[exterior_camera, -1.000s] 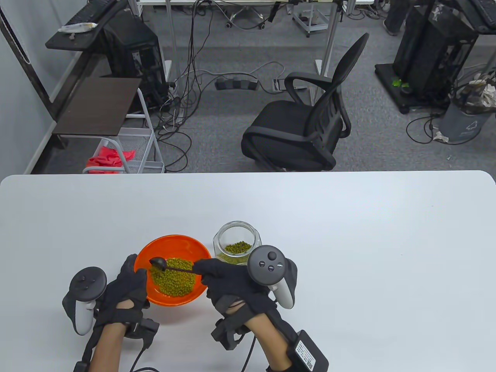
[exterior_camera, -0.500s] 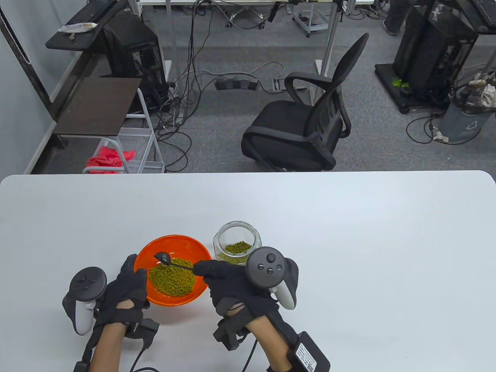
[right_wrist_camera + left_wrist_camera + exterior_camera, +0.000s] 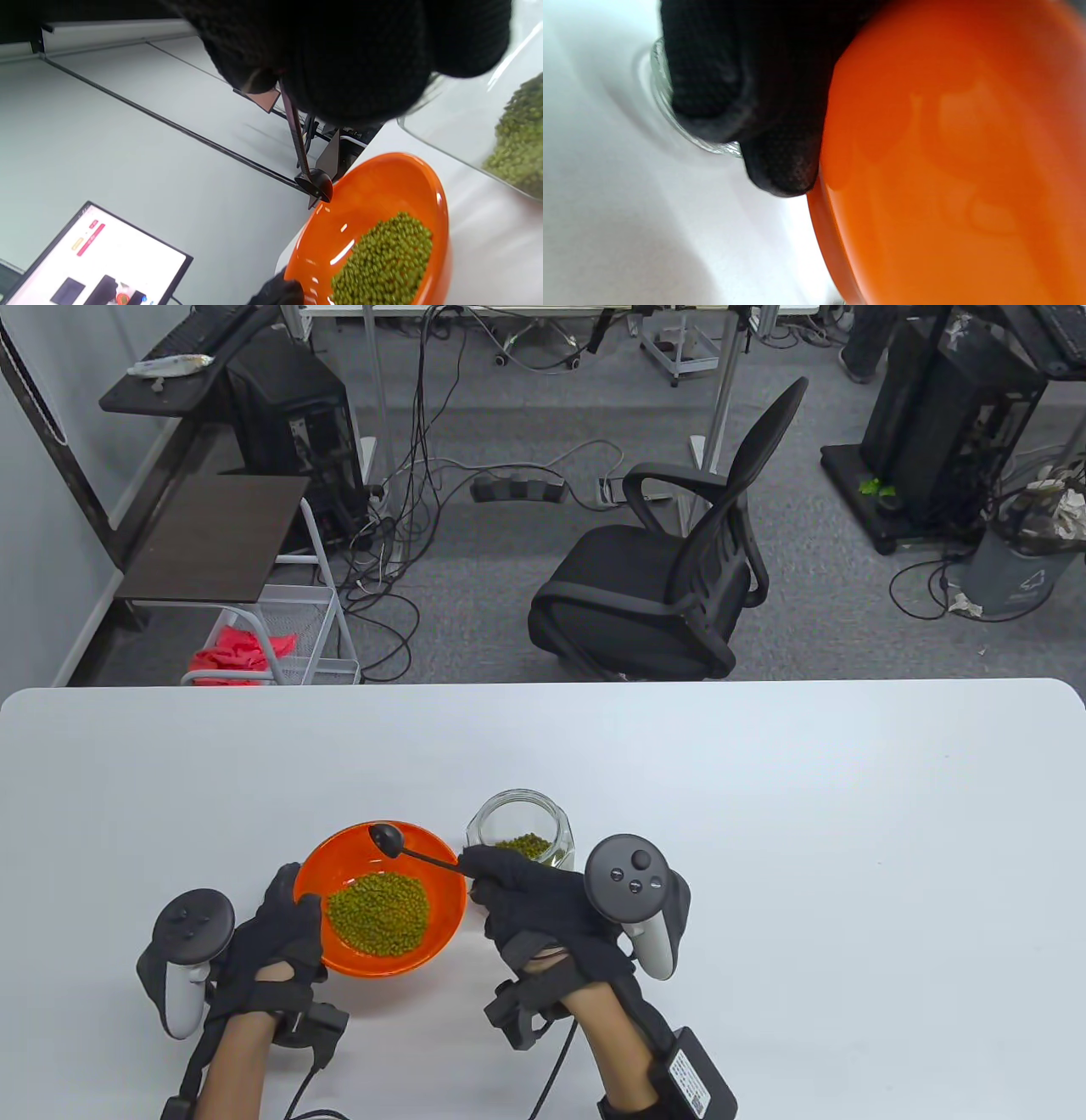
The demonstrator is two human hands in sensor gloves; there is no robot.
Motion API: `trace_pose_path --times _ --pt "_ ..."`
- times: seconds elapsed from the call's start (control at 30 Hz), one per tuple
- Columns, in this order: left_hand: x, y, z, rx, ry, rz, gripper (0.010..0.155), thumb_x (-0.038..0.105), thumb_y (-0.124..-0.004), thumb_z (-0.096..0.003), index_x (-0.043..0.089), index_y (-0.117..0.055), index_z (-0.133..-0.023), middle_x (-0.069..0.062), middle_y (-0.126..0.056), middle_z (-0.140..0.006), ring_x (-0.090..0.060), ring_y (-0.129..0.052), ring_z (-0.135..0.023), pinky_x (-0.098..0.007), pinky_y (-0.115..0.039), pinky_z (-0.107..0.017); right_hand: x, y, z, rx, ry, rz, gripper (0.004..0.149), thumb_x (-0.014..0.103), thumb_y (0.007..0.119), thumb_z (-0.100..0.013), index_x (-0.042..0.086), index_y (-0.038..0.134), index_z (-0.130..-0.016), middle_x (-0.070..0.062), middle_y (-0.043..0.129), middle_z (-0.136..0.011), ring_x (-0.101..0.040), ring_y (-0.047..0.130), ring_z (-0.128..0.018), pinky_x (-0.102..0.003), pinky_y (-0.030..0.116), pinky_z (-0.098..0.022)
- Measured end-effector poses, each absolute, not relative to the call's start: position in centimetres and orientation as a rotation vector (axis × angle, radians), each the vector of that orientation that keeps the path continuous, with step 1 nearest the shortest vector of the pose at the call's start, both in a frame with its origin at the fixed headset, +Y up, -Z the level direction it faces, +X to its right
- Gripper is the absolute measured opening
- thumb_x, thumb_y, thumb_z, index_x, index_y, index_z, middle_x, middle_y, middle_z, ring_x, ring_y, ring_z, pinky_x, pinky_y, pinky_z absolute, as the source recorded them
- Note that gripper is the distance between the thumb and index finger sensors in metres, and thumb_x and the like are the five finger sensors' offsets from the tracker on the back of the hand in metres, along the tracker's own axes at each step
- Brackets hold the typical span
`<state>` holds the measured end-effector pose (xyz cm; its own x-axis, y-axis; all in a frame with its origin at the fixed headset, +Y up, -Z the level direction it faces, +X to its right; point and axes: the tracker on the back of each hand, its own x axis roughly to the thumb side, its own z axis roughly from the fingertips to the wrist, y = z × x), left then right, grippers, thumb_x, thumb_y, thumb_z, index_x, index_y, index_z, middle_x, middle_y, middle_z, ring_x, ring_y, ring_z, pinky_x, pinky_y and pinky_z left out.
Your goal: Portion mung beans with measuring scoop (Bowl in hand)
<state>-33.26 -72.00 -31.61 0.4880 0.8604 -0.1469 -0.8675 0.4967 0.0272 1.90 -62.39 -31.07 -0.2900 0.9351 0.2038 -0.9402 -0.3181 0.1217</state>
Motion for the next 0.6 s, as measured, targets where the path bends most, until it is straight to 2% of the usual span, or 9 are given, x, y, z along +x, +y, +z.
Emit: trace_pose_path --times 0.6 --pt "-32.9 -72.2 -31.8 -0.105 0.137 1.013 0.063 0.039 -0.061 -0.0559 0.006 -0.046 -0.108 -0.013 -0.076 -0.093 -0.022 -0.115 -0.039 -0.023 -0.096 -0.020 10.8 -62.4 -31.6 -0.073 -0.281 1.761 0.043 0.012 0.079 -0.046 0.000 0.082 -0.087 -0.034 0.088 -0.072 -0.032 0.100 -0.033 -0.061 0.077 -0.040"
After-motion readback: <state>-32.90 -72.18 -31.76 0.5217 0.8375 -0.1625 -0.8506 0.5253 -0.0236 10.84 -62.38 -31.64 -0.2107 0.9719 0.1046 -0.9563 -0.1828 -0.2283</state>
